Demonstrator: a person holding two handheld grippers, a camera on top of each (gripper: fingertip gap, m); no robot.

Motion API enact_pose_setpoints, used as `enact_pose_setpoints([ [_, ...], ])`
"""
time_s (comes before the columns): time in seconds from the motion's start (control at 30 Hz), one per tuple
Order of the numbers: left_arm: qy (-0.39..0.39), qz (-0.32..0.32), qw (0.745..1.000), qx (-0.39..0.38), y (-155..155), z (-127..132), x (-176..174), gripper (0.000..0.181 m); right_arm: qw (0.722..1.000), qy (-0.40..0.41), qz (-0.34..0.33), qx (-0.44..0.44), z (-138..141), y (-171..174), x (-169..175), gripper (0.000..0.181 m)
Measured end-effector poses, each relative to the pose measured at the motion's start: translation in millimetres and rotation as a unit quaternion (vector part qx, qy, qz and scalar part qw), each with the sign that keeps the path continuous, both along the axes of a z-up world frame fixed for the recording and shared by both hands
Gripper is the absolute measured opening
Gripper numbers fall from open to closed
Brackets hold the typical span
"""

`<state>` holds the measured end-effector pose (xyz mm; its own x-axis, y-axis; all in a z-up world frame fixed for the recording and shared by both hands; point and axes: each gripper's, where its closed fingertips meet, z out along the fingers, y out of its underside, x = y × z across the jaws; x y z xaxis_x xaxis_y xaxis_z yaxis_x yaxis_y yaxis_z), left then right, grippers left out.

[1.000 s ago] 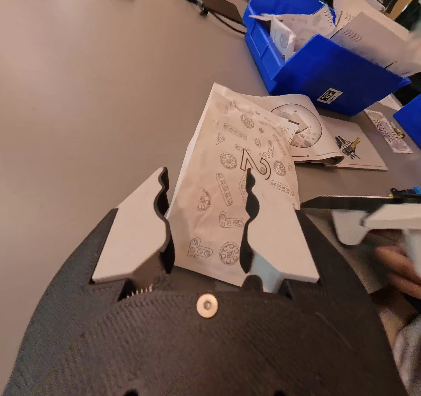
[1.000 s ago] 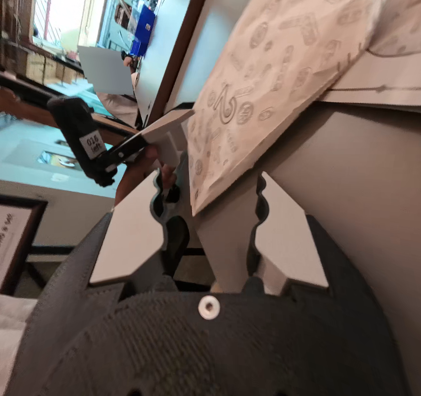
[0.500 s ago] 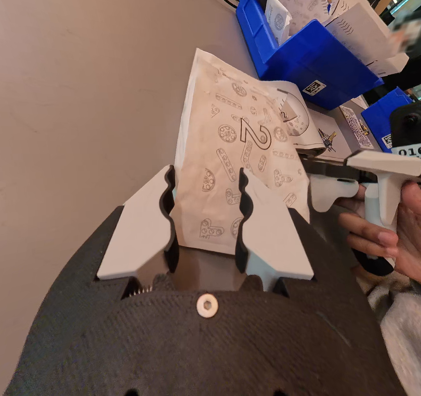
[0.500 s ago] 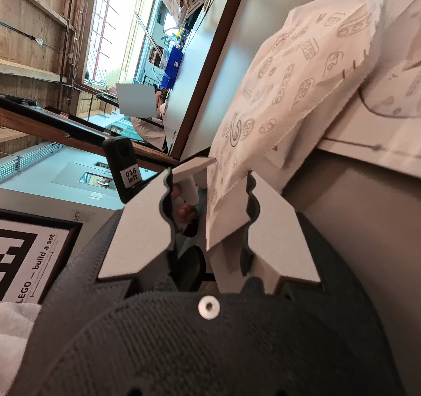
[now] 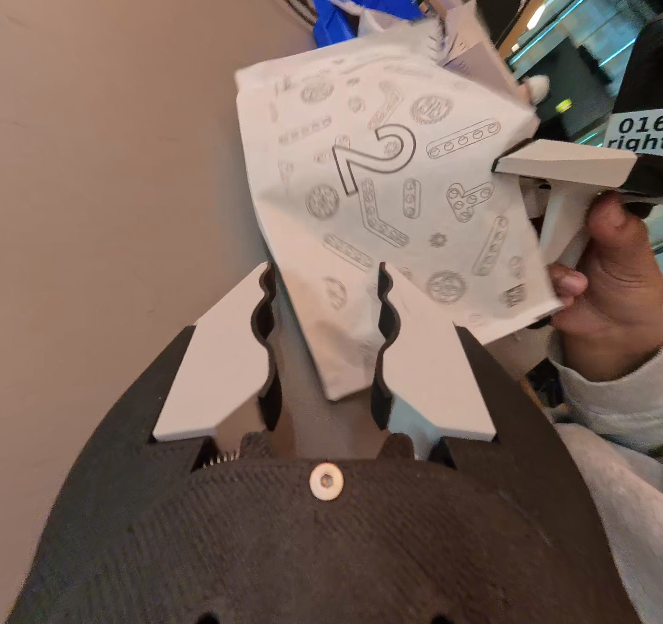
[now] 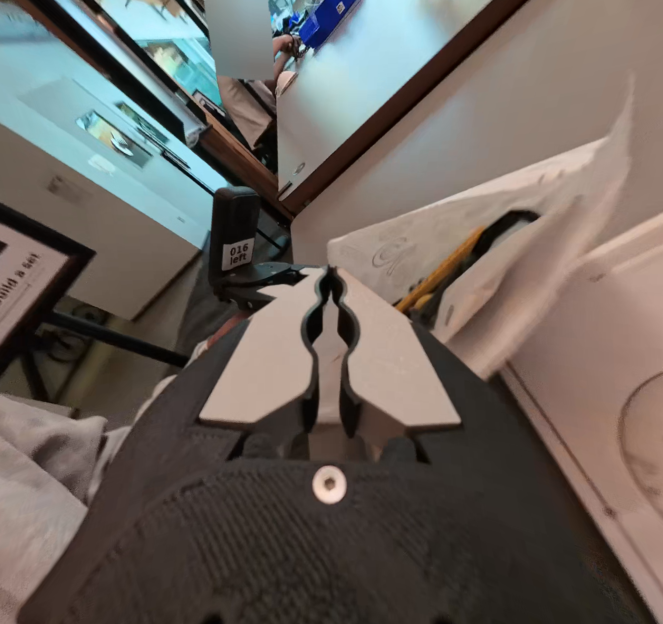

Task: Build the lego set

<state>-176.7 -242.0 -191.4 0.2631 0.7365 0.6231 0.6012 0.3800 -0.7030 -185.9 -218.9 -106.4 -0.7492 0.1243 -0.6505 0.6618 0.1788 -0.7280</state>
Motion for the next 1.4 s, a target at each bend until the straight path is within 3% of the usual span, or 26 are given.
enact_pose_setpoints([
  [0.03,0.010,-0.001,1.000,0.018,0,6,0,0.057,1.000,0.027,0.007,0.005,7,2,-1,0.000],
  [0.17,0.091,0.003,0.989,0.113,-6,45,0,0.072,0.988,0.139,0.039,0.051,29,10,-4,0.000],
  [0.3,0.201,0.000,0.968,0.148,-7,89,8,0.103,0.987,0.148,0.056,0.041,52,15,-6,0.000],
  [0.37,0.223,-0.015,0.967,0.120,1,94,13,0.111,0.990,0.129,0.051,0.017,64,16,-10,0.000],
  [0.47,0.190,-0.046,0.972,0.129,14,85,14,0.116,0.992,0.120,0.024,-0.019,80,21,-20,0.000],
  [0.57,0.128,-0.075,0.958,0.245,18,79,13,0.110,0.988,0.136,0.051,-0.048,94,23,-10,0.000],
  [0.67,0.111,-0.118,0.896,0.413,17,97,21,0.089,0.981,0.157,0.093,-0.059,101,26,6,0.000],
  [0.7,0.112,-0.142,0.879,0.440,20,102,26,0.072,0.979,0.163,0.101,-0.062,103,27,10,0.000],
  [0.73,0.107,-0.157,0.877,0.442,26,102,28,0.066,0.977,0.169,0.108,-0.067,106,27,13,0.000],
  [0.83,0.079,-0.177,0.901,0.389,47,90,29,0.062,0.974,0.182,0.118,-0.072,112,29,21,0.000],
  [0.97,0.073,-0.174,0.893,0.409,50,87,26,0.031,0.971,0.196,0.125,-0.060,110,30,27,0.000],
  [1.13,0.085,-0.147,0.892,0.419,37,88,22,0.019,0.968,0.217,0.120,-0.045,107,30,28,0.000],
  [1.27,0.098,-0.088,0.898,0.419,18,86,12,0.007,0.964,0.242,0.112,-0.003,93,32,24,0.000],
  [1.4,0.127,-0.042,0.900,0.416,-3,89,8,0.004,0.979,0.193,0.061,0.006,79,35,4,0.003],
])
